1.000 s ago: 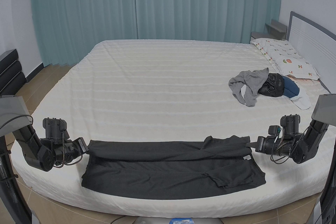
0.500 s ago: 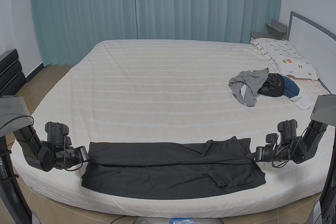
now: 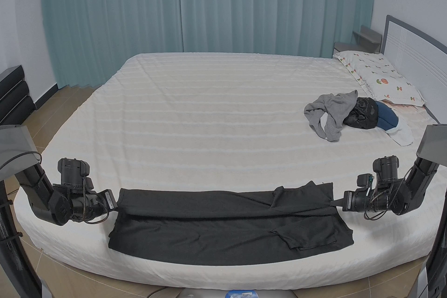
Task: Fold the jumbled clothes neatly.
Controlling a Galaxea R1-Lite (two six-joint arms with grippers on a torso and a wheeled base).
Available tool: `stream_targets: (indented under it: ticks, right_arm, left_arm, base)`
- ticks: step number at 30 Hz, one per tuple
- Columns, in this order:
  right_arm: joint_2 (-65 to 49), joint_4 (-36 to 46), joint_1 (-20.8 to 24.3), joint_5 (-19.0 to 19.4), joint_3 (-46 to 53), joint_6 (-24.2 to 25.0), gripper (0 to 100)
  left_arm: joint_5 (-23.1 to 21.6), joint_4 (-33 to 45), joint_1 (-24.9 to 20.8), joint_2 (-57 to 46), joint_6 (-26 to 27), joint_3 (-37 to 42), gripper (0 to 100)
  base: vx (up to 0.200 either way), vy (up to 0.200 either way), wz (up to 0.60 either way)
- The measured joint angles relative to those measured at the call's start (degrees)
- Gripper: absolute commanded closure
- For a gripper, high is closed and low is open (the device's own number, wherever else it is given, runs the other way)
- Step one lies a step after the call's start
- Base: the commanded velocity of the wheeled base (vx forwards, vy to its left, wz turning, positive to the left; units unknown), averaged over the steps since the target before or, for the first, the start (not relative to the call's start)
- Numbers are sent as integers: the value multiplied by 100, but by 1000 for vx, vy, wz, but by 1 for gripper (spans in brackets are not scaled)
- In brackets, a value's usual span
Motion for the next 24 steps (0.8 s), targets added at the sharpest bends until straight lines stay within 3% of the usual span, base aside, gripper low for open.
stream_targets:
  ticks: [6,7,17,24]
  right_arm:
    - [112,18,44,-46,9,-115,100]
    - [132,46,46,-50,9,-174,0]
    - [200,197,46,-6,-119,-187,0]
    - [197,174,-2,-39,-491,619,0]
  left_arm:
    - [-2,339,-2,13,148,-13,100]
    - [-2,346,-6,21,151,-18,0]
    - [-20,317,-17,99,105,-68,0]
    - [-99,301,27,162,-701,-446,0]
  base:
    - [0,0,0]
    - [0,0,0]
    - [0,0,0]
    - [0,0,0]
